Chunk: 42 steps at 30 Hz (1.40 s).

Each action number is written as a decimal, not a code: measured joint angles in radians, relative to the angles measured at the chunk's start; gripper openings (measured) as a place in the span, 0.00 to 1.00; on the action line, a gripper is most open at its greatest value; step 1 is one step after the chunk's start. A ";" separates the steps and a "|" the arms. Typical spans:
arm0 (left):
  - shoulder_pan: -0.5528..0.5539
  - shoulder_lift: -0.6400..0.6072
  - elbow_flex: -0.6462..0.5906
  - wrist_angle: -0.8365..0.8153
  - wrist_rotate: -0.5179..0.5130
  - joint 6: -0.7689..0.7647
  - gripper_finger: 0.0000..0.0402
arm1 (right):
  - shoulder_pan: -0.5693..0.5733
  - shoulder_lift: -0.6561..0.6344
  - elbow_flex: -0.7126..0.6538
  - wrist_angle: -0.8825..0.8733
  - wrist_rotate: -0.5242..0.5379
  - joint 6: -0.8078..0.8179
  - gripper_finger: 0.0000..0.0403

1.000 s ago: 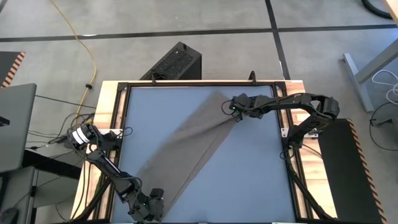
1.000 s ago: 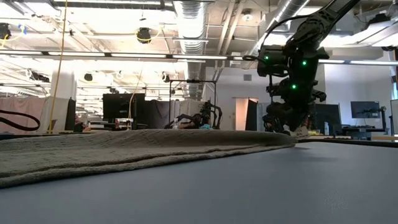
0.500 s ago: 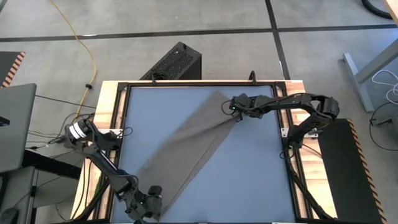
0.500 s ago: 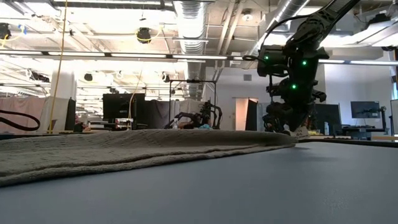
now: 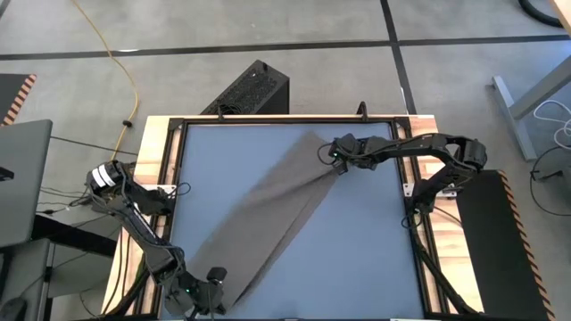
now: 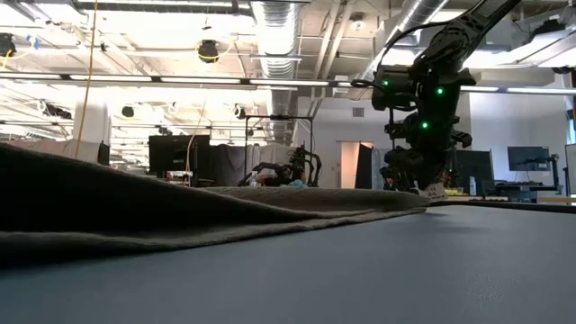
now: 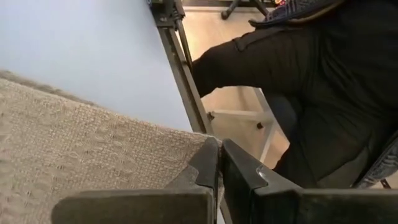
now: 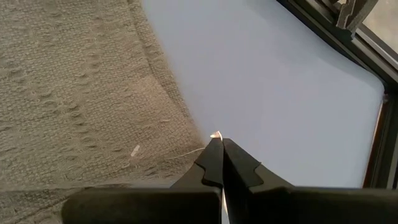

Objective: Roll towel
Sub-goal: Roll the gray towel

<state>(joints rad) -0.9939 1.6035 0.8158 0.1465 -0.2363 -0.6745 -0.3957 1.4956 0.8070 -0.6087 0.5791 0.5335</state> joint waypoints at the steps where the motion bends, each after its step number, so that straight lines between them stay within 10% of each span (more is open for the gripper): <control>1: -0.003 0.000 0.000 0.001 0.000 0.000 0.00 | 0.000 0.000 0.000 0.000 0.003 0.000 0.05; 16: -0.028 0.000 0.000 -0.006 -0.028 -0.055 0.00 | 0.000 0.000 0.000 0.018 0.021 0.016 0.06; 31: -0.034 0.001 0.000 -0.006 -0.033 -0.108 0.00 | 0.003 0.000 0.000 0.008 0.028 -0.018 0.30; 42: -0.033 0.001 0.000 -0.029 -0.032 -0.108 0.00 | 0.149 0.000 0.058 0.017 -0.112 -0.044 0.33</control>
<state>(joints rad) -1.0267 1.6047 0.8158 0.1180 -0.2687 -0.7826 -0.2467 1.4956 0.8646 -0.5920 0.4671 0.4898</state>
